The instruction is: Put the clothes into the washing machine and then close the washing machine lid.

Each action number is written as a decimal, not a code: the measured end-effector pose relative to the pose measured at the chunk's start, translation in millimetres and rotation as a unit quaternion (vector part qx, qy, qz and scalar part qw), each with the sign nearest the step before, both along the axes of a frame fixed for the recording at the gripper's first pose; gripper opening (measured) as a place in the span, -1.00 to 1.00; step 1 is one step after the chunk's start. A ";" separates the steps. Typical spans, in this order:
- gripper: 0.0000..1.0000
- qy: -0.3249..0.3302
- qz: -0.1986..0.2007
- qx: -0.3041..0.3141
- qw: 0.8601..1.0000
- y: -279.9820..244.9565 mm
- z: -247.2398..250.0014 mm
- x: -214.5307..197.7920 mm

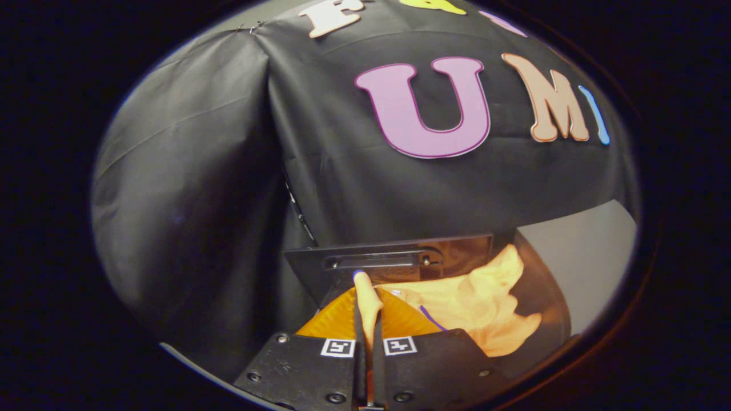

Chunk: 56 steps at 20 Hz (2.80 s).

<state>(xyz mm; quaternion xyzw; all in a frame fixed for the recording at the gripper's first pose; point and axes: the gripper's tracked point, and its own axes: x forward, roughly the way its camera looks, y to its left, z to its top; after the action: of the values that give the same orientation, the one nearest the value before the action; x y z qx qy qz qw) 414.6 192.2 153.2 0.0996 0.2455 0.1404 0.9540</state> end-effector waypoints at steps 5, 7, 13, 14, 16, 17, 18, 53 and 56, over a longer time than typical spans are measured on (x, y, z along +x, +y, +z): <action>-0.91 0.028 0.034 -0.009 0.999 35.7 -37.5 1.8; -0.91 0.039 0.041 -0.004 0.998 48.1 -49.0 4.3; -0.87 0.036 0.019 -0.066 0.997 36.6 -72.1 18.7; -0.85 0.038 0.014 -0.077 0.996 30.0 -77.7 22.9; -0.84 0.032 0.010 -0.079 0.996 27.5 -81.6 27.2; -0.84 0.036 0.010 -0.076 0.996 27.0 -85.1 28.5; -0.61 0.040 0.009 -0.073 0.996 25.8 -88.3 28.2; 0.88 0.009 -0.088 -0.109 0.990 -8.8 -18.7 149.0; 0.88 0.003 -0.083 -0.107 0.991 -10.3 -15.6 137.8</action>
<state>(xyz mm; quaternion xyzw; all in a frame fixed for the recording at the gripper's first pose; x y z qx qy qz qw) 552.4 182.0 137.6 0.0177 0.2529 0.0330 0.9668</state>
